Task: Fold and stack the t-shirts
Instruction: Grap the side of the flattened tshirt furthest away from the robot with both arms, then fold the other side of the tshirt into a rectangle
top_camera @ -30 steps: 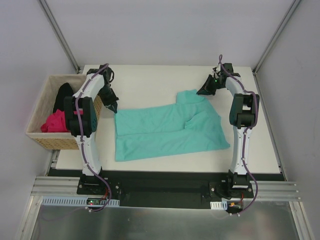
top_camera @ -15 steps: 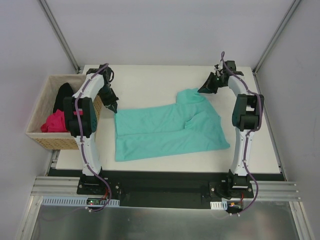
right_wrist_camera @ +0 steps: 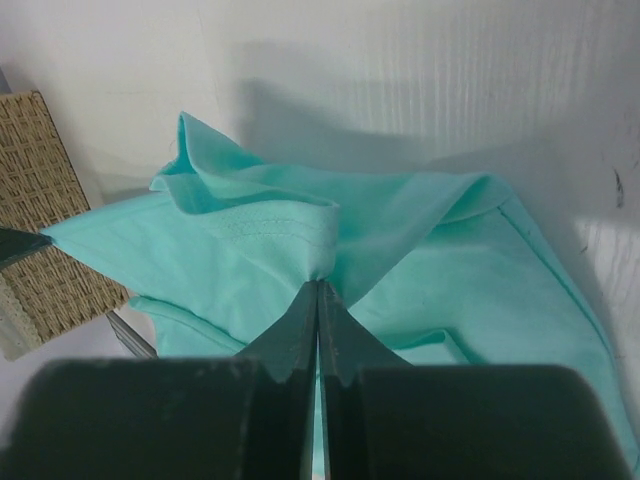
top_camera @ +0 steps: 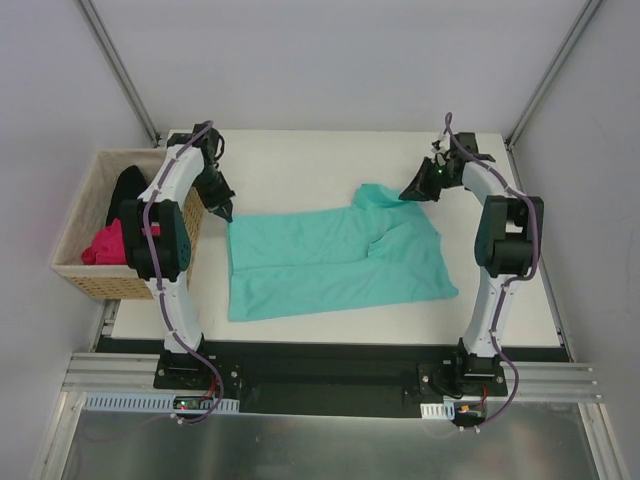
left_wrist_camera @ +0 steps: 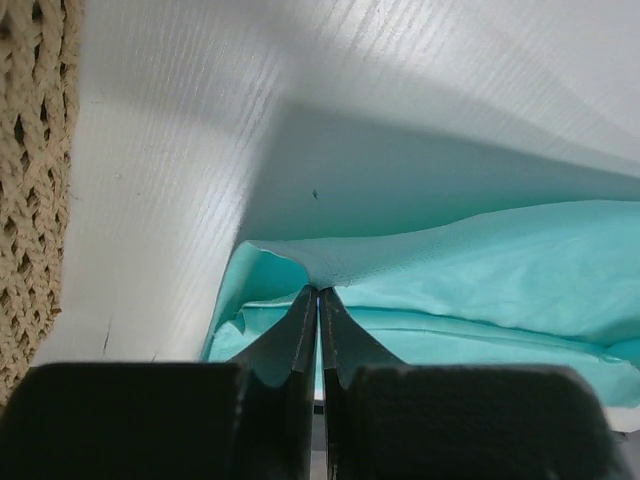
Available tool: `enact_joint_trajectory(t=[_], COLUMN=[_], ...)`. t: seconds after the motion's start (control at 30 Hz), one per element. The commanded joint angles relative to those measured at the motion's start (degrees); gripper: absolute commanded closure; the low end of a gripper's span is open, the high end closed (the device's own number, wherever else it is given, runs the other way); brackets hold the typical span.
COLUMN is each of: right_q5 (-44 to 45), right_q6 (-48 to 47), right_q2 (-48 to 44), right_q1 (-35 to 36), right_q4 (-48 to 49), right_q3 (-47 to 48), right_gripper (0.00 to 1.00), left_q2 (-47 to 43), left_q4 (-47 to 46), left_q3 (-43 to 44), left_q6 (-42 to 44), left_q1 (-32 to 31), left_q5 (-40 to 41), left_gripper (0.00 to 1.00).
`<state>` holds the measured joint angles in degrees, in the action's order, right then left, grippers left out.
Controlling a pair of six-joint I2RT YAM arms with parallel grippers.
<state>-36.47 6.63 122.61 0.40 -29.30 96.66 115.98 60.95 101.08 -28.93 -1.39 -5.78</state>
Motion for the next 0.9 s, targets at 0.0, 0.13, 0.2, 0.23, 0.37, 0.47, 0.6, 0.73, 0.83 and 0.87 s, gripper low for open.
enact_joint_trajectory(t=[0.0, 0.13, 0.2, 0.23, 0.37, 0.47, 0.6, 0.73, 0.83, 0.87], right_q5=[0.5, 1.0, 1.1, 1.1, 0.6, 1.0, 1.7, 1.8, 2.1, 2.3], right_q6=[-2.3, -2.9, -3.0, -3.0, -2.4, -2.5, -2.6, -2.3, -2.2, -2.2], right_q2=[-7.3, -9.7, -11.1, -11.6, -13.9, -16.0, -19.8, -22.3, -24.5, -25.1], right_q1=[-0.2, -0.2, -0.2, -0.2, -0.3, -0.2, -0.2, -0.1, 0.0, 0.0], right_q4=[2.2, 2.5, 2.7, 3.1, 4.2, 4.4, 4.9, 5.1, 5.1, 5.0], right_q3=[-2.8, -5.0, -5.9, -6.7, -9.2, -11.3, -14.8, -17.6, -19.1, -19.6], right_gripper=[0.99, 0.99, 0.99, 0.99, 0.99, 0.99, 0.99, 0.99, 0.99, 0.99], left_q2=[-6.2, -7.9, -8.8, -9.2, -10.5, -11.2, -12.2, -12.9, -13.4, -13.9], left_q4=[2.4, 2.7, 2.8, 2.8, 3.0, 3.3, 3.7, 4.2, 4.6, 4.7], left_q3=[0.1, -1.6, -2.8, -3.1, -4.7, -5.4, -6.2, -6.3, -6.6, -6.9], left_q6=[1.2, 1.3, 1.3, 1.3, 1.4, 1.3, 1.4, 1.9, 1.9, 1.9], left_q1=[0.3, 0.1, -0.3, -0.5, -1.2, -2.0, -2.5, -2.9, -3.3, -3.3], left_q5=[0.4, 0.6, 0.9, 0.9, 1.1, 1.5, 1.9, 2.1, 2.4, 2.7], left_gripper=[1.0, 1.0, 1.0, 1.0, 1.0, 1.0, 1.0, 1.0, 1.0, 1.0])
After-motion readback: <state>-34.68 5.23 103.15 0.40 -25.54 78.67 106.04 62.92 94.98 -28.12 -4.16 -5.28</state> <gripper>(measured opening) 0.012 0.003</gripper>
